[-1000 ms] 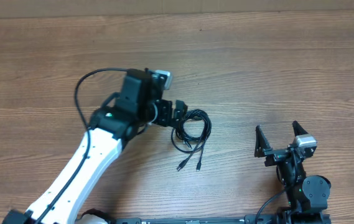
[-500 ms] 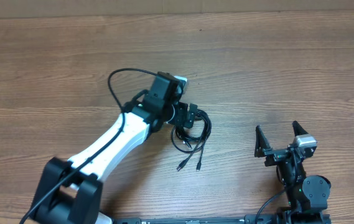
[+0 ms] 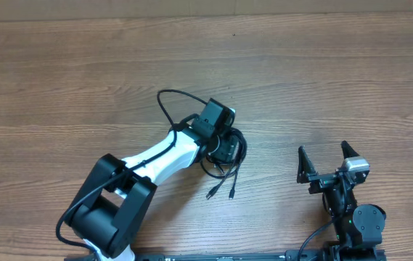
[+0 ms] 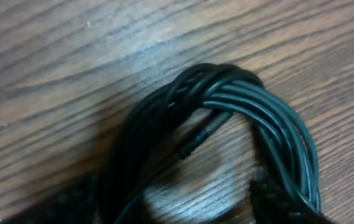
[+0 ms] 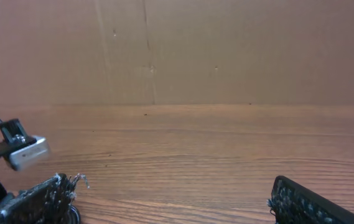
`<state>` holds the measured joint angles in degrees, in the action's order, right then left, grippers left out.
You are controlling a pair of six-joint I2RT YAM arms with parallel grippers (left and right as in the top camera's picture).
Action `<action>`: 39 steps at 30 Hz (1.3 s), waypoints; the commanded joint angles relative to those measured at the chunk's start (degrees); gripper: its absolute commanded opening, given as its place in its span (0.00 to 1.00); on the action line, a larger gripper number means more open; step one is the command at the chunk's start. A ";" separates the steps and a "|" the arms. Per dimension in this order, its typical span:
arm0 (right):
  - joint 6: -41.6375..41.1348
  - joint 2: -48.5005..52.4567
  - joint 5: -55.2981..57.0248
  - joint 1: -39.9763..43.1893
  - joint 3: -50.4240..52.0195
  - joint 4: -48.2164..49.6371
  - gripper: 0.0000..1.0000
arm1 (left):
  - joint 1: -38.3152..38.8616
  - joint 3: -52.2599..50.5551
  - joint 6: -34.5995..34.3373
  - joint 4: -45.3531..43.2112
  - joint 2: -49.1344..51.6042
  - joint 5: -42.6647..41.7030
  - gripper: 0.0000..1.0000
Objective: Untangle cables
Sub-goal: 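Lower the left gripper and close it on the cable coil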
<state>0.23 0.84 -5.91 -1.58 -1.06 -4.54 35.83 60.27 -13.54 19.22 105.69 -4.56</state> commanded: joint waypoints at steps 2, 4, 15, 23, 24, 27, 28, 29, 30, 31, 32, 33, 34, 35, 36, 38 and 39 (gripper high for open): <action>0.24 -0.68 0.52 -0.28 0.61 0.22 1.00 | 0.13 1.18 0.20 -0.26 0.81 0.76 0.51; 0.24 -0.68 0.52 -0.28 0.61 0.22 1.00 | 0.13 1.18 0.20 -0.24 0.81 1.05 0.40; 0.24 -0.68 0.52 -0.28 0.61 0.24 1.00 | 0.07 1.20 -9.94 0.61 0.74 14.93 0.04; 0.24 -0.68 0.52 -0.28 0.61 0.24 1.00 | -0.13 3.08 -37.00 16.37 0.02 33.24 0.04; 0.24 -0.68 0.52 -0.28 0.61 0.24 1.00 | -0.39 3.80 -40.17 19.30 -0.09 33.79 0.04; 0.24 -0.68 0.52 -0.28 0.61 0.24 1.00 | -1.20 5.09 -45.09 23.74 -0.50 31.91 0.04; 0.24 -0.68 0.52 -0.28 0.61 0.24 1.00 | -1.42 5.42 -45.72 24.37 -0.50 30.82 0.04; 0.24 -0.68 0.52 -0.28 0.61 0.24 1.00 | -1.73 5.86 -45.59 24.55 -0.50 29.03 0.04; 0.24 -0.68 0.52 -0.28 0.61 0.24 1.00 | -1.88 6.12 -45.51 24.46 -0.50 27.45 0.04; 0.24 -0.68 0.52 -0.28 0.61 0.24 1.00 | -2.03 6.38 -45.07 24.33 -0.50 25.94 0.08; 0.24 -0.68 0.52 -0.28 0.61 0.24 1.00 | -2.14 6.75 -43.74 24.13 -0.50 24.39 0.11; 0.24 -0.68 0.52 -0.28 0.61 0.22 1.00 | -2.19 7.23 -41.05 23.91 -0.50 23.41 0.20; 0.24 -0.68 0.52 -0.28 0.61 0.24 1.00 | -2.19 7.72 -37.20 23.58 -0.50 22.93 0.39; 0.24 -0.68 0.52 -0.28 0.61 0.24 1.00 | -2.19 8.20 -33.27 23.45 -0.50 22.95 0.56; 0.24 -0.68 0.52 -0.28 0.61 0.24 1.00 | -2.19 8.92 -28.28 23.39 -0.50 22.97 0.73; 0.24 -0.68 0.52 -0.28 0.61 0.24 1.00 | -2.19 10.71 -17.44 23.39 -0.50 22.91 0.95; 0.24 -0.68 0.52 -0.28 0.61 0.22 1.00 | -2.19 11.45 -13.60 23.41 -0.50 22.86 0.99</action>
<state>0.25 0.84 -5.91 -1.58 -1.06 -4.54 33.98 68.45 -43.40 42.72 105.78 19.25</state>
